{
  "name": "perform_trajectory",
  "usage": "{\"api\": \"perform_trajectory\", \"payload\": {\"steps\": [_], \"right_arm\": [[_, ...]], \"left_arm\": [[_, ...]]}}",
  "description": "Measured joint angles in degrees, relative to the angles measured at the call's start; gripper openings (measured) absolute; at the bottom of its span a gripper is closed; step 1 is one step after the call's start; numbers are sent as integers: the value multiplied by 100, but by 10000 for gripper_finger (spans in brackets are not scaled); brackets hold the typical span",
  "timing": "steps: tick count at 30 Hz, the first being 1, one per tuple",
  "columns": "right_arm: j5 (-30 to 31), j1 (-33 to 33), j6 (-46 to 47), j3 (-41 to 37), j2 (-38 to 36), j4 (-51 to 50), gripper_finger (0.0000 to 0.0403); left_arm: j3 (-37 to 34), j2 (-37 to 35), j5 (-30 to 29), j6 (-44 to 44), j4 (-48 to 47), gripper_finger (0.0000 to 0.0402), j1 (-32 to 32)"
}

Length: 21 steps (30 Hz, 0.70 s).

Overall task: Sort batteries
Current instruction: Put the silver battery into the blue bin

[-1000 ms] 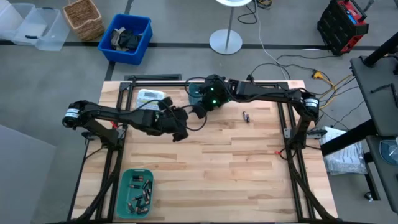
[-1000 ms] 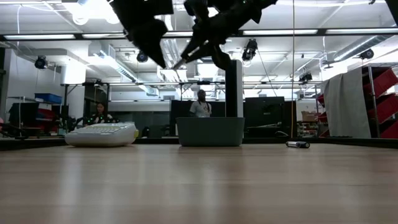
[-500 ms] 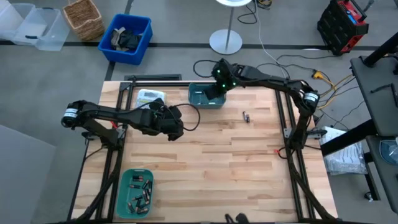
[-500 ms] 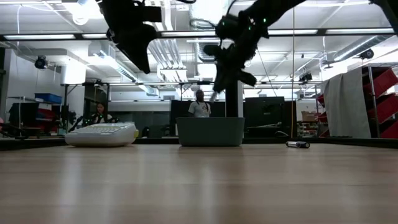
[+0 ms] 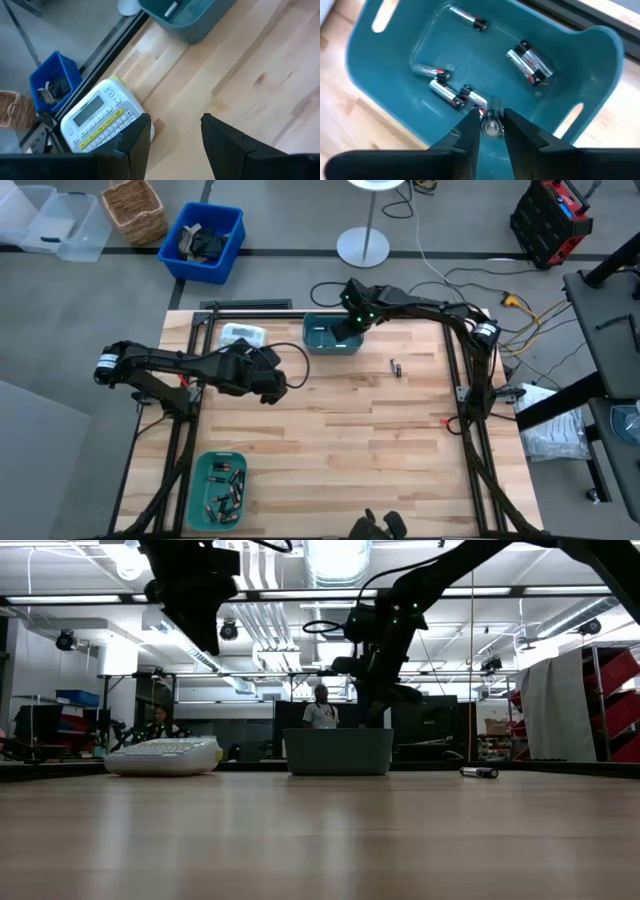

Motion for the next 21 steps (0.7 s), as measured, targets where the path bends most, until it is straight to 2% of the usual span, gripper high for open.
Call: {"api": "perform_trajectory", "payload": {"steps": [6, 12, 17, 21], "right_arm": [[31, 0, -29, 0, 0, 27, 86], [-1, 0, -155, 0, -86, -35, 67], [-15, 2, -280, 1, -516, -339, 51], [-17, 2, -293, 2, -953, -1023, 43]], "left_arm": [[0, -7, 6, -4, -59, 155, -18], [0, -7, 6, -4, -62, 156, -18], [0, -7, 6, -4, -91, 156, -16], [0, -7, 6, -4, -119, 156, -16]]}}
